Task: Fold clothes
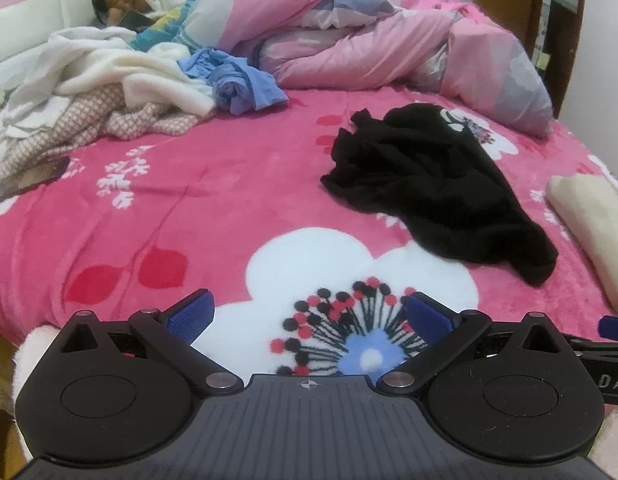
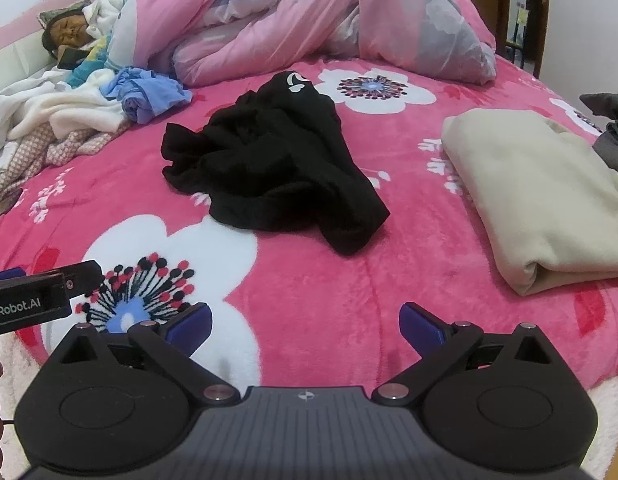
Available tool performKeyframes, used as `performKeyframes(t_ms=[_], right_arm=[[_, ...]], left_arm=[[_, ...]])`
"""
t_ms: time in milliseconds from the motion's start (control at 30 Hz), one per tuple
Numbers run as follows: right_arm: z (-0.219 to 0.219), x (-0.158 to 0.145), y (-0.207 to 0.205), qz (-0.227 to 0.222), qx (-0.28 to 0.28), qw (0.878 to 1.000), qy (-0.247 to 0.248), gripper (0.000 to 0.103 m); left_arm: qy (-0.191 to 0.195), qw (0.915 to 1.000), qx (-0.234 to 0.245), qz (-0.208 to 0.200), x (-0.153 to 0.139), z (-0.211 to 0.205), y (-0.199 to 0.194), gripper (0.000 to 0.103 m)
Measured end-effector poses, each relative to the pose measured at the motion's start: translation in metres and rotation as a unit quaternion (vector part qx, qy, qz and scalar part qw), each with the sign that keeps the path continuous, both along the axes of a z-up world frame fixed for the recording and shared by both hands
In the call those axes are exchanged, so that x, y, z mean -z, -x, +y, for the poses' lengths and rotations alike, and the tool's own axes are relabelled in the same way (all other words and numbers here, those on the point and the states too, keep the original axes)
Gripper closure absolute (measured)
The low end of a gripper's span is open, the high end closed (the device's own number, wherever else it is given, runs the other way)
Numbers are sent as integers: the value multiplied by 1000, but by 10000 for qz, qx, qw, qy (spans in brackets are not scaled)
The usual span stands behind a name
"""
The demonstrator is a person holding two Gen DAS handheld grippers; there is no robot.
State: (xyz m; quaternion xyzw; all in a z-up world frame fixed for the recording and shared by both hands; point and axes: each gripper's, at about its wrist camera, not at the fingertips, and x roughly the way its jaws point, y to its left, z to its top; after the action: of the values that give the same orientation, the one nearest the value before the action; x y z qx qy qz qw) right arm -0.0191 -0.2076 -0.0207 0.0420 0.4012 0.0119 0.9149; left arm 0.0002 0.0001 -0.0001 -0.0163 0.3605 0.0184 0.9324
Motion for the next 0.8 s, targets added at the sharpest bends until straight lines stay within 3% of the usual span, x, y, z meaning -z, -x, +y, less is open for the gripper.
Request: performKeyframes(t_ms=[133,800], right_arm=[[0,1,0,31,72,10000,53,1],[1,2,0,27,66,10000,60,1]], left_arm=[[110,9999,0,48,-1,6,-2,0],[-44,9999,-46,-101,2,8,-4,0]])
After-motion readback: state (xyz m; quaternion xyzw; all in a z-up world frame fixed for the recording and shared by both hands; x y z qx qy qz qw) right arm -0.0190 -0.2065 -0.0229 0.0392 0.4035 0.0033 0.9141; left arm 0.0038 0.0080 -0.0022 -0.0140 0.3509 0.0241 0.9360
